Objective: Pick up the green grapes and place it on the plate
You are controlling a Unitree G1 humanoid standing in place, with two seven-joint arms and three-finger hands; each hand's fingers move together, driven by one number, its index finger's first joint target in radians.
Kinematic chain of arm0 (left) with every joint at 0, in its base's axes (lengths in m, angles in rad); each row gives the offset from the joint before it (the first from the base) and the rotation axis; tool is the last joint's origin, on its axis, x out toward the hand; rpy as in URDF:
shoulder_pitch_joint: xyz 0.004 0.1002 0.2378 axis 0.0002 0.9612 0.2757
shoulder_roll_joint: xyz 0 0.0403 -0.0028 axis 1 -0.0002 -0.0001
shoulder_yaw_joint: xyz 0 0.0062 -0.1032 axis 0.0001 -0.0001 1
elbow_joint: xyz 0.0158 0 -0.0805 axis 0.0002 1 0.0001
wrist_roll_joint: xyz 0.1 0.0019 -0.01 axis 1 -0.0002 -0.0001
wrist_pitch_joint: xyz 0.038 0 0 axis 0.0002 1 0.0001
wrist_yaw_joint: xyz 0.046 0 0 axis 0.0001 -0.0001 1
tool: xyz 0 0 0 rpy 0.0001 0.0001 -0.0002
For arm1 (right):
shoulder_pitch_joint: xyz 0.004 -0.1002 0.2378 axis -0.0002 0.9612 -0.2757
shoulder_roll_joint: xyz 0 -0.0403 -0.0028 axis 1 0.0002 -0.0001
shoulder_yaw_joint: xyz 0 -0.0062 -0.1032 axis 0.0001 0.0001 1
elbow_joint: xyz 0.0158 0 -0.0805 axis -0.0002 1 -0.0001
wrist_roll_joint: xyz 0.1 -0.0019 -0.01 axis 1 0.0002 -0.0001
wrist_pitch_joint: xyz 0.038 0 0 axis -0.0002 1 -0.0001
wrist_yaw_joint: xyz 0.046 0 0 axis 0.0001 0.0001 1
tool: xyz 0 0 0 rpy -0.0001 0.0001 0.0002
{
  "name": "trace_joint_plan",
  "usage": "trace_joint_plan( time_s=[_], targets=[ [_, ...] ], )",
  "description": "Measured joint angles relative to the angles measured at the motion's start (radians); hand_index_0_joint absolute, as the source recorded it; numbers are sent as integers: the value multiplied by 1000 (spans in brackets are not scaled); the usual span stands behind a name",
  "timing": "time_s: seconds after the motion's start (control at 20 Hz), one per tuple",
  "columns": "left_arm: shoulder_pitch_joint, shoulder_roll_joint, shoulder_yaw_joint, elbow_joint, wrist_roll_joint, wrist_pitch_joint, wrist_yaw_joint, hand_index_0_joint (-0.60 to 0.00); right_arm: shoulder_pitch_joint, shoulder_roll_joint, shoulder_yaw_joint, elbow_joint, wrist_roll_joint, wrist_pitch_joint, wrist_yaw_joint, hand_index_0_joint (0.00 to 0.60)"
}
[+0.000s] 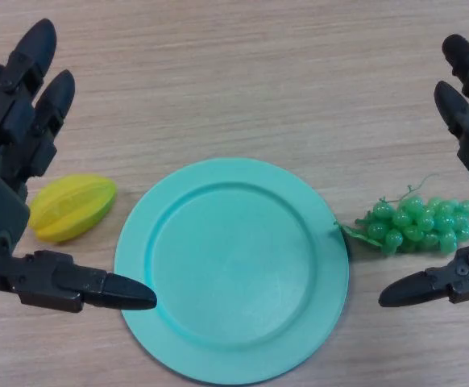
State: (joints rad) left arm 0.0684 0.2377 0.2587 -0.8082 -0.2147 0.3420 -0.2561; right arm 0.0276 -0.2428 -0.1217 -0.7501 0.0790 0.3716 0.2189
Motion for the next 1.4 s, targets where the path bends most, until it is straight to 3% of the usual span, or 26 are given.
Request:
trace_joint_plan(
  time_s=[0.2,0.45,0.65,0.9,1.05,1.1,1.15,1.3,1.35,1.4],
  targets=[
    [1,0,-1,17,0,0,0,0,-27,0,1,39,-24,-7,0,0],
    [4,0,1,30,-10,0,0,0,-115,-23,9,306,-145,-131,0,0],
    [5,0,4,39,-10,0,0,0,-221,-74,10,617,-246,-311,0,0],
    [-3,0,36,39,-11,0,-2,0,-301,-114,44,946,-338,-406,1,0],
    [-6,1,37,43,-11,-1,-3,0,-364,-137,61,1156,-516,-562,-3,0],
    [-8,1,37,47,-11,-1,-3,0,-374,-139,69,1191,-549,-586,-18,50],
    [-8,2,37,50,-11,-1,-3,0,-375,-141,84,1203,-568,-596,-25,202],
    [-9,2,37,62,-11,-1,-3,0,-402,-144,93,1266,-624,-665,-44,550],
    [-10,3,37,70,-11,-3,-3,0,-423,-151,94,1330,-680,-719,-100,600],
    [-10,3,37,78,-11,-4,-3,0,-432,-158,95,1348,-707,-730,-129,600]
  ],
)
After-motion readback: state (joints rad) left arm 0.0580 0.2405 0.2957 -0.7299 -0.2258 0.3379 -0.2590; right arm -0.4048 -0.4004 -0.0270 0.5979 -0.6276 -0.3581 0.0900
